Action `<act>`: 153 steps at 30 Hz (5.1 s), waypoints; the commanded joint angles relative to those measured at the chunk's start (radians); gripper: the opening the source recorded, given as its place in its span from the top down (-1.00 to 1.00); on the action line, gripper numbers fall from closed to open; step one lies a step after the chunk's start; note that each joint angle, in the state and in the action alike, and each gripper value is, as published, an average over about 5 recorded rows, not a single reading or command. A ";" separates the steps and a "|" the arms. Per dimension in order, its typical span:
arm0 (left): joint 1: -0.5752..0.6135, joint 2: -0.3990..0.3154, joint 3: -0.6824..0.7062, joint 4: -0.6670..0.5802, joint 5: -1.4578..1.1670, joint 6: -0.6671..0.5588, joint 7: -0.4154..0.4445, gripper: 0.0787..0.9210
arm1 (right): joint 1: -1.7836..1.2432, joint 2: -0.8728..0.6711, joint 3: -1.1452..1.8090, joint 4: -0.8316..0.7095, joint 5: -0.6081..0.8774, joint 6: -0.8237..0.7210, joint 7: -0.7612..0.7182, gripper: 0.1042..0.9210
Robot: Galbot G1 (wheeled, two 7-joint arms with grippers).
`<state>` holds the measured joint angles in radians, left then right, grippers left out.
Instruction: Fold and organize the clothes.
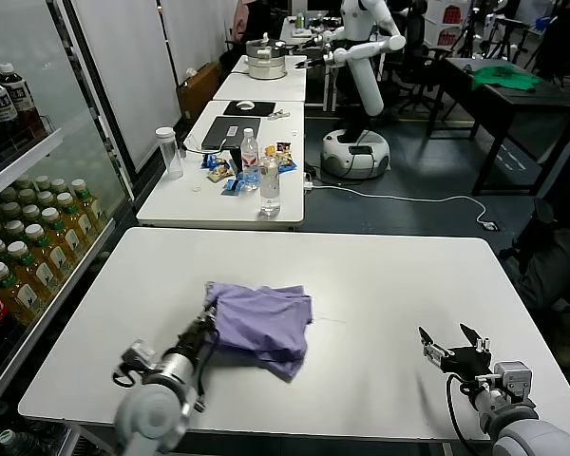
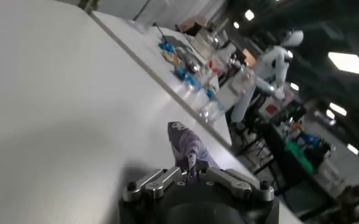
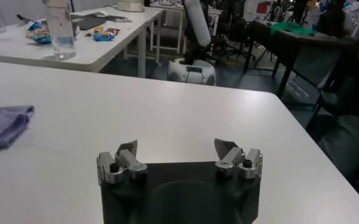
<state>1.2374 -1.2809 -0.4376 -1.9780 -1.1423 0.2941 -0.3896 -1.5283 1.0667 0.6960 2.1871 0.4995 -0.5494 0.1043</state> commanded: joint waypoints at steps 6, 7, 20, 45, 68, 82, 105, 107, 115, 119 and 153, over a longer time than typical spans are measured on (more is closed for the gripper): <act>-0.043 0.306 -0.413 -0.132 -0.311 0.115 0.054 0.88 | 0.014 -0.002 -0.009 -0.001 0.005 0.003 -0.002 -0.76; -0.048 0.314 -0.391 -0.154 -0.292 0.121 0.061 0.88 | 0.013 -0.001 -0.010 0.000 0.005 0.003 -0.002 -0.76; -0.157 0.036 0.447 0.080 0.657 0.056 0.268 0.88 | 0.000 -0.007 -0.002 0.014 0.002 0.007 -0.005 -0.76; -0.145 -0.041 0.580 0.008 0.746 0.010 0.245 0.13 | 0.107 -0.010 -0.061 -0.021 0.015 0.001 0.008 -0.76; 0.208 0.046 0.050 -0.175 0.782 -0.042 0.100 -0.77 | 0.339 0.248 -0.508 -0.265 -0.086 0.046 0.180 -0.76; 0.222 0.024 0.051 -0.183 0.785 -0.048 0.095 -0.77 | 0.356 0.284 -0.502 -0.317 0.002 0.036 0.191 -0.58; 0.245 0.026 0.059 -0.200 0.782 -0.052 0.102 -0.77 | 0.641 0.082 -0.452 -0.505 -0.171 0.017 -0.010 0.93; 0.246 0.027 0.062 -0.201 0.783 -0.052 0.105 -0.77 | 0.612 0.077 -0.445 -0.494 -0.209 0.036 -0.016 0.95; 0.240 0.030 0.077 -0.197 0.784 -0.052 0.118 -0.77 | 0.305 0.106 -0.264 -0.279 -0.258 0.204 0.020 0.56; 0.237 0.025 0.089 -0.198 0.788 -0.056 0.134 -0.77 | 0.138 0.109 -0.152 -0.130 -0.284 0.250 -0.035 0.27; 0.304 0.000 0.077 -0.235 0.908 -0.136 0.229 -0.77 | -0.126 0.195 -0.034 0.073 -0.409 0.424 -0.011 -0.76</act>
<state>1.5296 -1.2783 -0.3527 -2.2042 -0.2523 0.1658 -0.1719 -1.6191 1.2576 0.6476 2.2227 0.1159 -0.1459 0.0724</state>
